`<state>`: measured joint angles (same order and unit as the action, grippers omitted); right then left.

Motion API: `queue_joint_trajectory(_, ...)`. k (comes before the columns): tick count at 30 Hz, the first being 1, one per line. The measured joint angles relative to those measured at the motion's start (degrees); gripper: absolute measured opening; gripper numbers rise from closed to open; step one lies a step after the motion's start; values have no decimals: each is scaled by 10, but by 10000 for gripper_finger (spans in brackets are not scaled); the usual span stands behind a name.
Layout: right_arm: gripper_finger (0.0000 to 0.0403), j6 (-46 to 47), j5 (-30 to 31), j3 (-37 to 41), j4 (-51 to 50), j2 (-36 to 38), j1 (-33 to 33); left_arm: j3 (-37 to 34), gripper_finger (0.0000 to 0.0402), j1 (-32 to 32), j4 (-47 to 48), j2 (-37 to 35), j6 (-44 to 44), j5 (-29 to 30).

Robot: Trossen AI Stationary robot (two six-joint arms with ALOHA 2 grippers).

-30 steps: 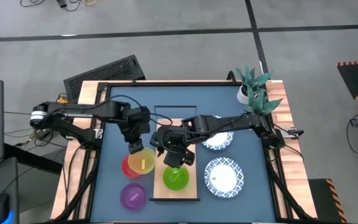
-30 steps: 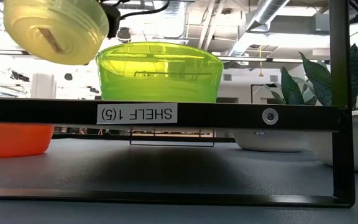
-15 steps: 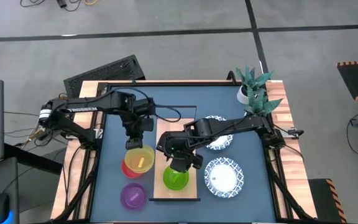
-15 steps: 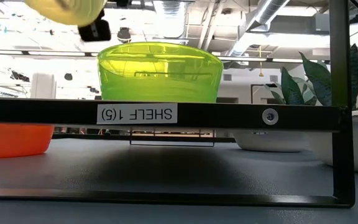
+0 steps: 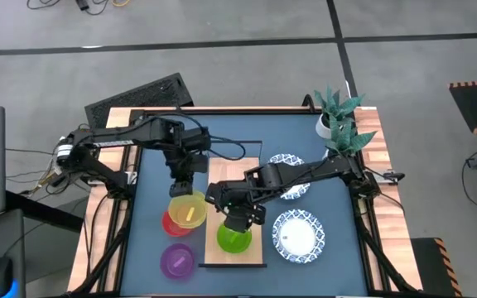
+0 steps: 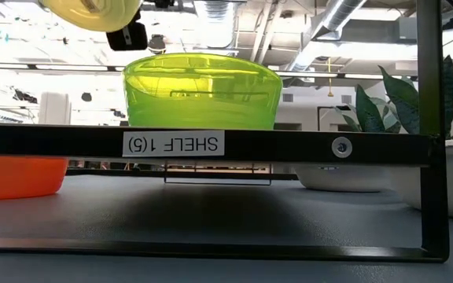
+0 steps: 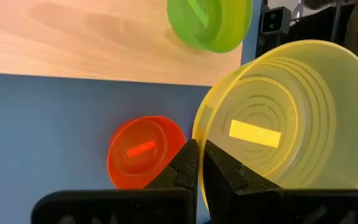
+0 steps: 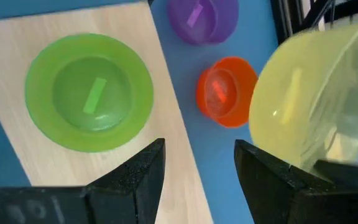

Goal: Place and stack bowls onto a shelf
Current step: Stack the yellow bowl on top of the green bowl on the shelf

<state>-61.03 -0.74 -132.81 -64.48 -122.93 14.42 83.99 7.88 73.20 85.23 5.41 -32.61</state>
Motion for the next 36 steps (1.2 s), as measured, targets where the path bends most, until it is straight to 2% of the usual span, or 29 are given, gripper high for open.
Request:
queue_joint_trajectory(6,217,-5,27,0,3,0,12,0,0,-4,31,39,-28,-10)
queue_joint_trajectory(10,217,-9,21,0,8,0,12,0,0,-8,34,55,-42,-20)
queue_joint_trajectory(17,217,14,20,0,-9,0,13,0,0,-9,33,57,-44,27)
queue_joint_trajectory(21,217,69,21,0,-57,0,5,-1,0,8,8,40,21,107)
queue_joint_trajectory(25,217,149,22,0,-104,0,-7,-1,0,27,-38,24,142,218)
queue_joint_trajectory(30,217,200,32,0,-130,0,-11,-1,0,43,-107,4,274,316)
queue_joint_trajectory(32,217,211,67,0,-134,0,-10,-1,0,44,-137,2,302,325)
queue_joint_trajectory(36,217,217,188,0,-148,0,-9,0,0,39,-169,0,344,324)
